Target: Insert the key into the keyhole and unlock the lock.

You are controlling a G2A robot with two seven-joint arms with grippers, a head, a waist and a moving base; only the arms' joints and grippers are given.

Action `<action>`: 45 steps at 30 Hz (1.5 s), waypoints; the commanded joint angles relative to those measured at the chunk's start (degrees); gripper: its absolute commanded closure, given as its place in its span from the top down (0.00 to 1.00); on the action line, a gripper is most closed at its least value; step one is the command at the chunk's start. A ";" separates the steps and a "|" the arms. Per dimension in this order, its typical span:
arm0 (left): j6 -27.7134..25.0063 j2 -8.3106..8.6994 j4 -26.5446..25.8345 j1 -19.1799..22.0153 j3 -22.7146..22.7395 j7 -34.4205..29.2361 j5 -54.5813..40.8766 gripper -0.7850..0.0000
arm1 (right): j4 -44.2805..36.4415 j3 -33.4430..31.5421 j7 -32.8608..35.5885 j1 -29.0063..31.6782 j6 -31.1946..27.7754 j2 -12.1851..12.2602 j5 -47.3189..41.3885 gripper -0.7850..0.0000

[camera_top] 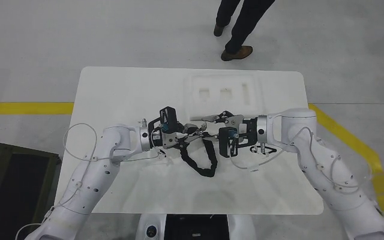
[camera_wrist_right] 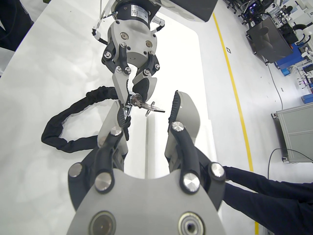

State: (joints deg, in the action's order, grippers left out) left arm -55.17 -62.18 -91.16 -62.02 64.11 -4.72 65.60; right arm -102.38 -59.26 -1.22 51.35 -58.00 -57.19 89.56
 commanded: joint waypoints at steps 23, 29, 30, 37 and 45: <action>0.41 0.16 -0.37 0.89 -1.05 -0.27 1.93 0.00 | 2.60 5.77 3.65 -4.83 0.00 2.07 -6.54 0.02; 0.99 0.21 -0.77 0.98 -1.25 0.05 3.36 0.00 | 3.01 6.75 8.71 -5.62 0.00 2.55 -12.49 0.00; 1.14 0.23 -0.93 1.00 -1.25 -0.02 3.89 0.00 | 3.09 6.91 9.73 -5.77 0.00 2.63 -13.68 0.00; 2.39 0.26 -2.26 0.92 -1.63 0.93 6.47 0.00 | 3.54 8.01 19.13 -6.77 0.37 2.91 -23.80 0.00; 4.13 0.40 -3.24 0.46 -1.41 2.08 9.41 0.00 | 2.46 9.31 32.57 -6.66 7.73 2.65 -37.39 0.00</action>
State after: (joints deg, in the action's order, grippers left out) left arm -51.17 -61.79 -94.36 -61.48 62.63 -2.77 74.86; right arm -99.72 -49.98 29.88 44.69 -51.18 -54.54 53.86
